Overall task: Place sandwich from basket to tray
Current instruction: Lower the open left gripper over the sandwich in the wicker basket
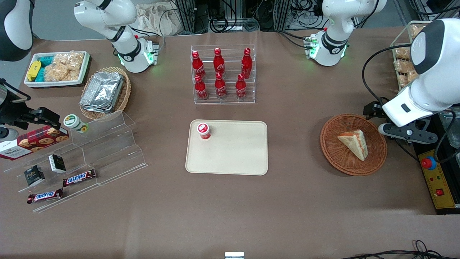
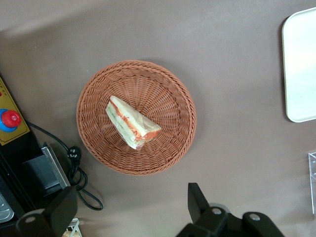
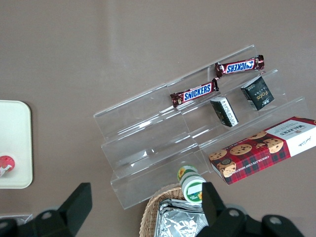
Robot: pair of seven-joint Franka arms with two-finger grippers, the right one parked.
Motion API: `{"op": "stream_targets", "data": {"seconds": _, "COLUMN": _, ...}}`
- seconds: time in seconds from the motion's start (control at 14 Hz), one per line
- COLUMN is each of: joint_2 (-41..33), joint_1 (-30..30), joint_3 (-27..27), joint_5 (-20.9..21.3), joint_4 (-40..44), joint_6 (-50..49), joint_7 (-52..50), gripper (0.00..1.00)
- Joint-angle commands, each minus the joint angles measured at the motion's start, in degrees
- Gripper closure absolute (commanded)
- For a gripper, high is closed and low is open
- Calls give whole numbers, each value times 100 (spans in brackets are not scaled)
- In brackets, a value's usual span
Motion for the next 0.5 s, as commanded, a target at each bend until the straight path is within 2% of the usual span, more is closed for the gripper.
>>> {"op": "stream_targets", "data": {"seconds": 0.0, "joint_2": -70, "joint_1": 34, "joint_3": 18, "joint_5": 56, "joint_4": 16, "joint_6": -207, "joint_7": -53, "gripper": 0}}
{"op": "stream_targets", "data": {"seconds": 0.21, "joint_2": 210, "joint_1": 35, "joint_3": 97, "joint_5": 64, "joint_4": 113, "joint_6": -234, "joint_7": -87, "gripper": 0}}
{"op": "stream_targets", "data": {"seconds": 0.29, "joint_2": 211, "joint_1": 35, "joint_3": 106, "joint_5": 91, "joint_4": -70, "joint_6": -261, "joint_7": -235, "gripper": 0}}
{"op": "stream_targets", "data": {"seconds": 0.43, "joint_2": 133, "joint_1": 87, "joint_3": 306, "joint_5": 4, "joint_4": -552, "joint_6": 324, "joint_7": -770, "gripper": 0}}
